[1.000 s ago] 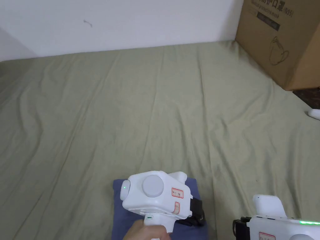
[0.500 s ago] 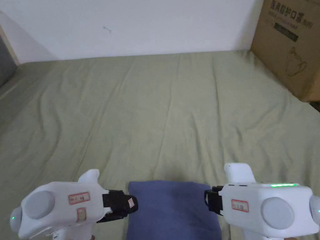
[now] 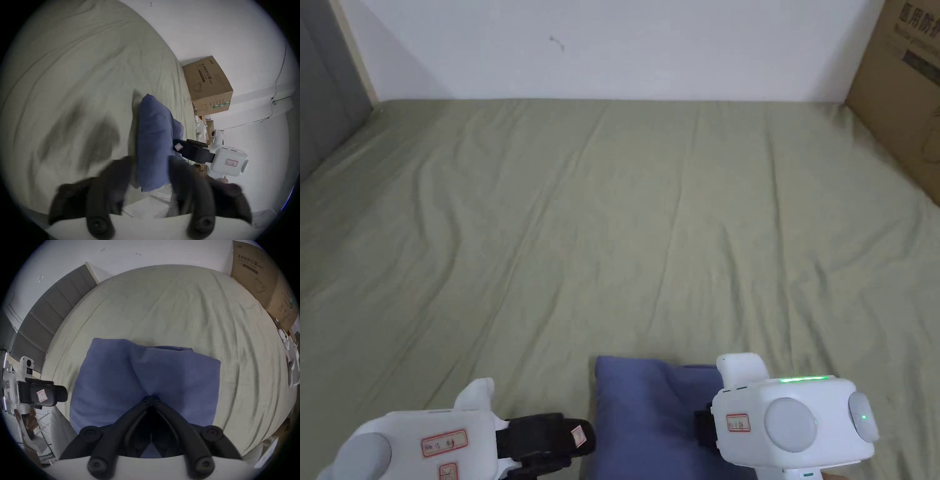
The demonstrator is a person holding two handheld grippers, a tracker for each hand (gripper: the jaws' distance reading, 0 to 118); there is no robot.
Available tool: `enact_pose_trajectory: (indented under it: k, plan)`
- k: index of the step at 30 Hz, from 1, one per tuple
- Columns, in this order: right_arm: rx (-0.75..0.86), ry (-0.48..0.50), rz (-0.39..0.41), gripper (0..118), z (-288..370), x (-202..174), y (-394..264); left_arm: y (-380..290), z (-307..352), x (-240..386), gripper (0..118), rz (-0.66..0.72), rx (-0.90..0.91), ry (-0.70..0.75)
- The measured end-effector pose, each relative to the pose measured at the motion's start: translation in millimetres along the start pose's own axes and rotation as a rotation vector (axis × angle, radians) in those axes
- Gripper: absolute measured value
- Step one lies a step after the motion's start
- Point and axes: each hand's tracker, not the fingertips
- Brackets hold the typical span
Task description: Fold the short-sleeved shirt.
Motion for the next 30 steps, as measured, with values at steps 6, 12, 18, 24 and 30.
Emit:
enact_pose_trajectory:
  k: [6, 12, 18, 24, 30]
  plan:
    - [0.002, 0.001, -0.012, 0, 0, 0, -1, 12, -30, -9, 118, 0.062, -0.005, -0.122]
    - [0.000, 0.023, -0.049, 0, 0, 5, -1, 28, -84, -16, 118, 0.112, -0.137, -0.207]
    - [0.003, 0.031, -0.071, 0, 3, 5, -2, 27, -109, -3, 74, 0.088, -0.174, -0.148]
    - [0.014, 0.053, -0.056, 0, 13, -1, -2, 30, -97, -11, 35, 0.076, -0.176, -0.126]
    - [0.043, 0.056, -0.038, 0, 27, -8, 0, 48, -57, -4, 35, -0.042, -0.172, -0.028]
